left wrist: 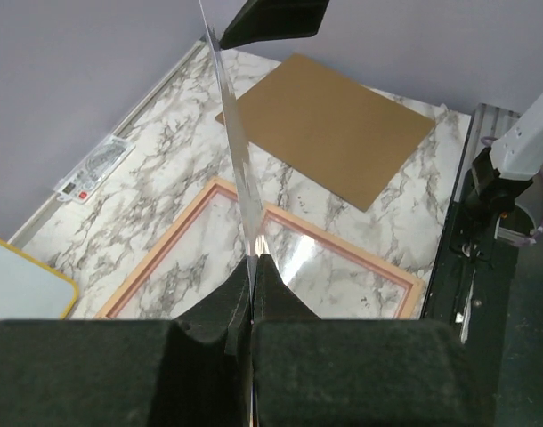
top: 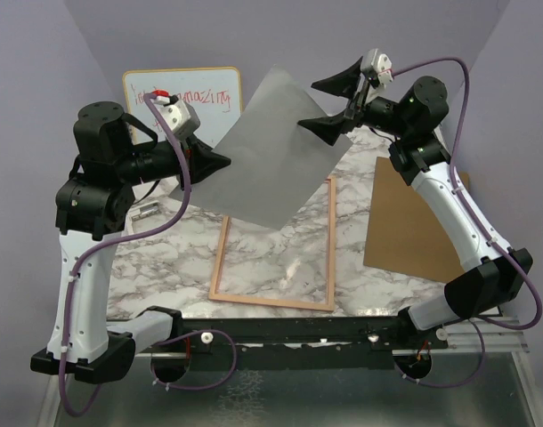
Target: Put the photo into the frame
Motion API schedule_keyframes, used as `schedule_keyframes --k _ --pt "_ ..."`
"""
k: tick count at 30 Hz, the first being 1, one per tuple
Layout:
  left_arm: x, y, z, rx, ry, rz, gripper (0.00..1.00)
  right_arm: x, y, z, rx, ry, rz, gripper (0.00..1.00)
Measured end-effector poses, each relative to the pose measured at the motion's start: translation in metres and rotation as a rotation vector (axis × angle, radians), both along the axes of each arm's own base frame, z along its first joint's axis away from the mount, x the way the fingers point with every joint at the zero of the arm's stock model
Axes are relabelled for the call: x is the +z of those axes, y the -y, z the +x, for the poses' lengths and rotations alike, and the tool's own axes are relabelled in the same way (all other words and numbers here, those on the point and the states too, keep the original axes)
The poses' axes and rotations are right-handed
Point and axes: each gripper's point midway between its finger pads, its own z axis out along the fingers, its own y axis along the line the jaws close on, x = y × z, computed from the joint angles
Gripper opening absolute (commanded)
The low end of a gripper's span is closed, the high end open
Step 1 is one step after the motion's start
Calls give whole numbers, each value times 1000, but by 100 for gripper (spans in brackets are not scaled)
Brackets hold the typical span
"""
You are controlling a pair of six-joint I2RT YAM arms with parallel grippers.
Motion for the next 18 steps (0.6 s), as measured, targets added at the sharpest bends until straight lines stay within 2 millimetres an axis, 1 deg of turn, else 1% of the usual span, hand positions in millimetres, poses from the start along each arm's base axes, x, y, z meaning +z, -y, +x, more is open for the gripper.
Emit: schedule_keyframes --k 2,4,6,9,13,16,18 --pt "-7 -1 4 13 -4 19 0 -3 -2 -5 33 19 -26 92" --pt "-12 -2 8 24 -12 36 0 -6 -5 -15 91 21 -59 90" --pt "-15 -2 11 31 -14 46 0 -9 -8 -27 161 19 -91 85" --pt "-18 -2 17 47 -8 62 0 -18 -9 -43 249 -10 -137 76" --pt "-21 -2 25 67 -8 76 0 -37 -8 -56 318 -87 -186 51" --pt "-19 0 30 71 -7 79 0 -53 -7 -60 332 -154 -215 31" --pt "-20 1 33 73 -17 79 0 -62 -6 -62 334 -194 -229 15"
